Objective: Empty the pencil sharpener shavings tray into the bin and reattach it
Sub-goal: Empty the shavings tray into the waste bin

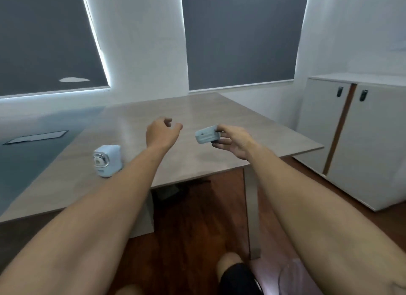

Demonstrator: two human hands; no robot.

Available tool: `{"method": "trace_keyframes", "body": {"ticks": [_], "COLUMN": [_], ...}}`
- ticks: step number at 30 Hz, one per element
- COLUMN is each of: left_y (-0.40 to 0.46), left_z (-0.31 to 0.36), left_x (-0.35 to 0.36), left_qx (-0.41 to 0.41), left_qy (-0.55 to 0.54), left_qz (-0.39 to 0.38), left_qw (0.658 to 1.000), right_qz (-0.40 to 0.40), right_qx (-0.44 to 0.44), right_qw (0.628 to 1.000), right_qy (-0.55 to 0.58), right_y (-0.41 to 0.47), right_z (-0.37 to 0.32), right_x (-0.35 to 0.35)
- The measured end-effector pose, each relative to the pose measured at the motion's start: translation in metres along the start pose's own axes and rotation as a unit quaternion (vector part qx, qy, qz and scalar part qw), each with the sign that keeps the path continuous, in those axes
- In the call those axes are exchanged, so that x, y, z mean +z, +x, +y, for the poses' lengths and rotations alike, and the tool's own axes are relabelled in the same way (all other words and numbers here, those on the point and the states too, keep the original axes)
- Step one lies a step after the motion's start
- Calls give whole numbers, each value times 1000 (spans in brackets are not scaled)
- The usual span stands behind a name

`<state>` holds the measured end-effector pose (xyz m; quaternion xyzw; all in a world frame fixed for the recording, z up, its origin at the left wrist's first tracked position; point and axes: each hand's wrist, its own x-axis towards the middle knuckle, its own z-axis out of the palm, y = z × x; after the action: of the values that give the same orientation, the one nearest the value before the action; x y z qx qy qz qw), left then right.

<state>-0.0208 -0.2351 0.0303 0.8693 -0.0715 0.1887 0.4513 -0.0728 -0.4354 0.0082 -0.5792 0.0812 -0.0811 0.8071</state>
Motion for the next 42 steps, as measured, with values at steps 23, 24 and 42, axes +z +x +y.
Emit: {"method": "trace_keyframes", "body": {"ticks": [23,24,42], "left_y": [-252,-264,-375], "left_z": [10,-1,-146], "left_x": [351,366,470], "left_qx": [-50,-60,-157], "left_qy": [-44,-37,147], "left_qz": [-436,-452,-473], "left_qw": [898,889,854], "right_qz": [197,203,337], "right_qx": [127,140,376], "right_qw": [971,968,836], "right_qy": [40,44,-215], "right_y": [-165,-170,-175], "right_z": [121,139,360], "right_x": [-379,-390,-465]}}
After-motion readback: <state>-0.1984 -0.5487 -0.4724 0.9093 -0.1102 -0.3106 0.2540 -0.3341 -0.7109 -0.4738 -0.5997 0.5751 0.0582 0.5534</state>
